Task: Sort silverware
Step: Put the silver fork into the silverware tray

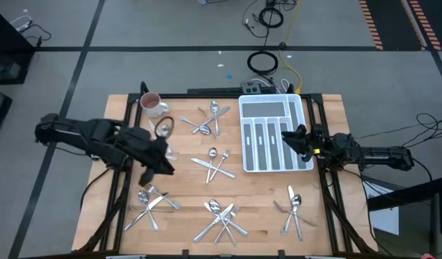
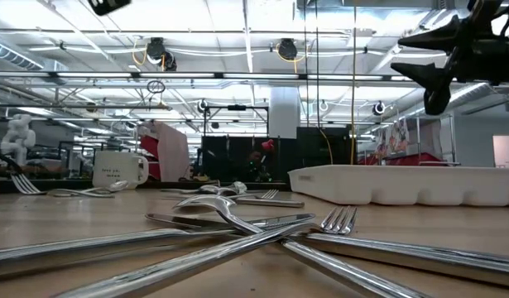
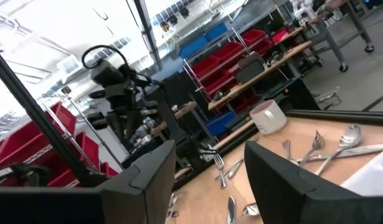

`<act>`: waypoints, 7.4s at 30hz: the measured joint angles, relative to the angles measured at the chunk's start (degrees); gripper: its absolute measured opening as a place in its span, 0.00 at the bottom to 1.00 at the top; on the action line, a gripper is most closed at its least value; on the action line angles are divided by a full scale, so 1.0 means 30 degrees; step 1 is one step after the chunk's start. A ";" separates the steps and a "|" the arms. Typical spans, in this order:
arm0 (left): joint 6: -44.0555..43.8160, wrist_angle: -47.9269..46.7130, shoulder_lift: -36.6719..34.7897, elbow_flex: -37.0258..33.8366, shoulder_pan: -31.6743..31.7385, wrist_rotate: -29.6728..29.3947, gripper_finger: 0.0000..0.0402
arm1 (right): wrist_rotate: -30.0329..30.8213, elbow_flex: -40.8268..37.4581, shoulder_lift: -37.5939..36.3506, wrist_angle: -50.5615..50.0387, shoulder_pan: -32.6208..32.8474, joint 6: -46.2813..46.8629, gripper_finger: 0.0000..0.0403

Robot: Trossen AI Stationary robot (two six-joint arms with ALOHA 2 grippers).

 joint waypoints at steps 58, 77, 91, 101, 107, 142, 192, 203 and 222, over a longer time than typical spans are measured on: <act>-1.3177 -0.5277 0.7042 0.0204 -1.1654 -0.3439 0.55 | 0.0019 0.0007 0.0000 -0.2262 0.0002 0.0962 0.46; -1.4669 -0.1094 0.6964 -0.5337 -1.4024 -0.5123 0.55 | -0.0023 0.0007 0.0000 -0.2262 0.0001 0.1421 0.46; -1.3476 0.2612 0.7083 -0.7453 -1.4010 -0.4870 0.55 | 0.0015 0.0007 0.0000 -0.2336 0.0000 0.1523 0.46; -1.2697 0.5436 0.8171 -0.8826 -1.3963 -0.3802 0.44 | 0.0029 0.0007 0.0000 -0.2459 0.0000 0.1486 0.46; -1.2659 0.4832 0.8530 -0.8779 -1.3650 -0.3802 0.22 | 0.0044 0.0007 0.0000 -0.2459 0.0000 0.1515 0.46; 2.1841 0.4191 0.9070 0.2580 -0.0726 -1.8361 0.01 | 0.0076 0.0007 -0.0007 -0.4652 0.0000 0.1909 0.46; 4.3376 2.0865 2.0362 0.2618 0.6337 -0.1702 0.01 | 0.1968 0.0000 0.0036 -0.4754 0.0000 0.1530 0.46; 4.3452 2.2117 2.1634 0.2710 0.6353 -0.1179 0.01 | 0.1982 0.0000 0.0036 -0.4580 0.0000 0.1537 0.46; 4.0778 2.2808 2.2096 0.2798 0.6157 -0.2133 0.14 | 0.1969 0.0000 0.0029 -0.4533 0.0000 0.1530 0.46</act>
